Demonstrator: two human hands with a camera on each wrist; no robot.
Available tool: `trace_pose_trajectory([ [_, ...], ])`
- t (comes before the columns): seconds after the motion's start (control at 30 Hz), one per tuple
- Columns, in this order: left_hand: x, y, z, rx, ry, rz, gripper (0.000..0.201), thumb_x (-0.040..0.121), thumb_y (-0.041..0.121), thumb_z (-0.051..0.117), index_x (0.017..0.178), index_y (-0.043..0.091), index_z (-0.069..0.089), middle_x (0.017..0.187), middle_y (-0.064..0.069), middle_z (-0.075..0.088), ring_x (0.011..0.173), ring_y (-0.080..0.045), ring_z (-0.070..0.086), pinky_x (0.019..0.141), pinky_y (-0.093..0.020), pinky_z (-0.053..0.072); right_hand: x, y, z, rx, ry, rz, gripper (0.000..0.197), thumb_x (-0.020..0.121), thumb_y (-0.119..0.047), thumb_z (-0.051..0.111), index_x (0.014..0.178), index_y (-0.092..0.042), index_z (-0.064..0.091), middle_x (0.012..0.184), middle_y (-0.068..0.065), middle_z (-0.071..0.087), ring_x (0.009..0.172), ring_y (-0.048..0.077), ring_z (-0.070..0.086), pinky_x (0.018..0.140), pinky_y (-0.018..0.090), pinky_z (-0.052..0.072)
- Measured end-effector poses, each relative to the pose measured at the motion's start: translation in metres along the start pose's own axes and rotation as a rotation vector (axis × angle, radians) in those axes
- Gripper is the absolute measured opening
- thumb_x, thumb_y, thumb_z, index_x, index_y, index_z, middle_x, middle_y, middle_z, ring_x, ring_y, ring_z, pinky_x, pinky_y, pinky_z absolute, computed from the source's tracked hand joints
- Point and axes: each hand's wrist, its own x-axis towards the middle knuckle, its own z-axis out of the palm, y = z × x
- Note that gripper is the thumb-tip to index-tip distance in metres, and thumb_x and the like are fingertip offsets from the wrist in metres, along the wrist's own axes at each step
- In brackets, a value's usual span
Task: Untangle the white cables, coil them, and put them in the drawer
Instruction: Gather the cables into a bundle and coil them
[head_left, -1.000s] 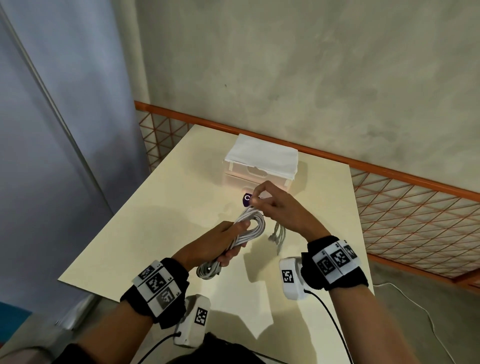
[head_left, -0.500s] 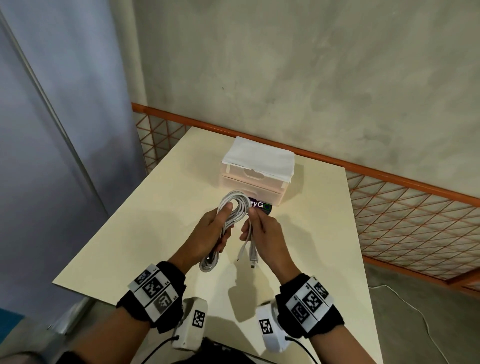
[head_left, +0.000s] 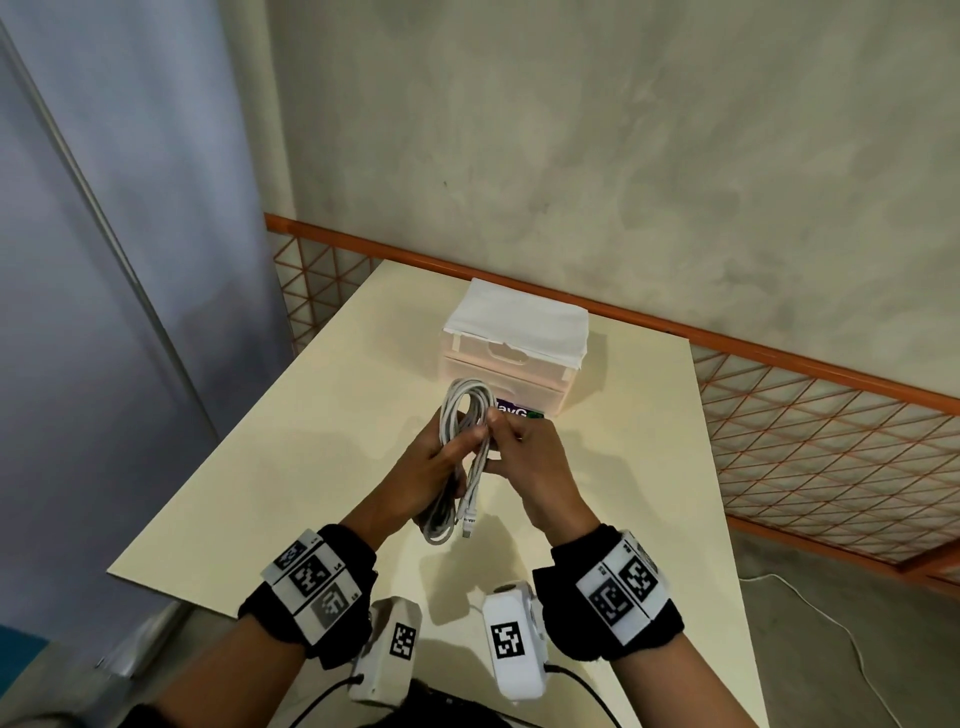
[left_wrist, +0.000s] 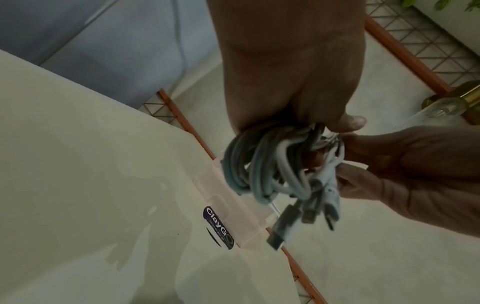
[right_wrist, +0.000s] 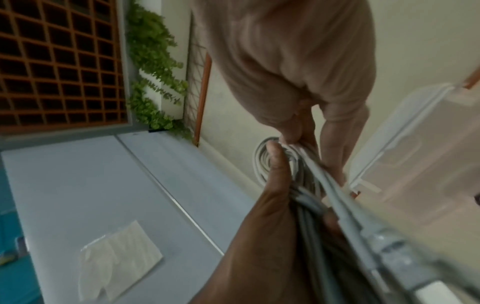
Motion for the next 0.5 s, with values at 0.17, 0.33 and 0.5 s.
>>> trace_pose_trajectory([
  [0.17, -0.002, -0.001, 0.0, 0.003, -0.098, -0.028, 0.018, 0.098, 0.012, 0.045, 0.087, 0.021, 0.056, 0.054, 0.016, 0.065, 0.052, 0.005, 0.059, 0.057, -0.007, 0.043, 0.001, -0.001, -0.009, 0.053, -0.02, 0.062, 0.028, 0.094, -0.017, 0.054, 0.094, 0.007, 0.069, 0.08, 0.022, 0.069, 0.075, 0.025, 0.065, 0.083, 0.039, 0.058],
  [0.33, -0.001, -0.004, -0.002, 0.027, -0.103, -0.08, 0.019, 0.094, 0.021, 0.053, 0.079, 0.016, 0.064, 0.066, 0.004, 0.065, 0.056, -0.003, 0.058, 0.059, -0.015, 0.045, 0.009, -0.004, -0.023, 0.023, 0.026, 0.076, 0.023, 0.083, -0.017, 0.07, 0.094, 0.003, 0.073, 0.058, 0.002, 0.067, 0.054, 0.009, 0.064, 0.058, 0.019, 0.055],
  [0.5, 0.0, -0.004, -0.004, -0.001, -0.141, -0.125, 0.021, 0.088, 0.023, 0.064, 0.081, 0.004, 0.068, 0.066, -0.012, 0.055, 0.062, -0.021, 0.052, 0.062, -0.027, 0.043, 0.008, -0.004, -0.027, 0.096, 0.035, 0.121, 0.029, 0.077, -0.016, 0.076, 0.092, 0.007, 0.069, 0.064, 0.013, 0.066, 0.053, 0.02, 0.063, 0.054, 0.024, 0.057],
])
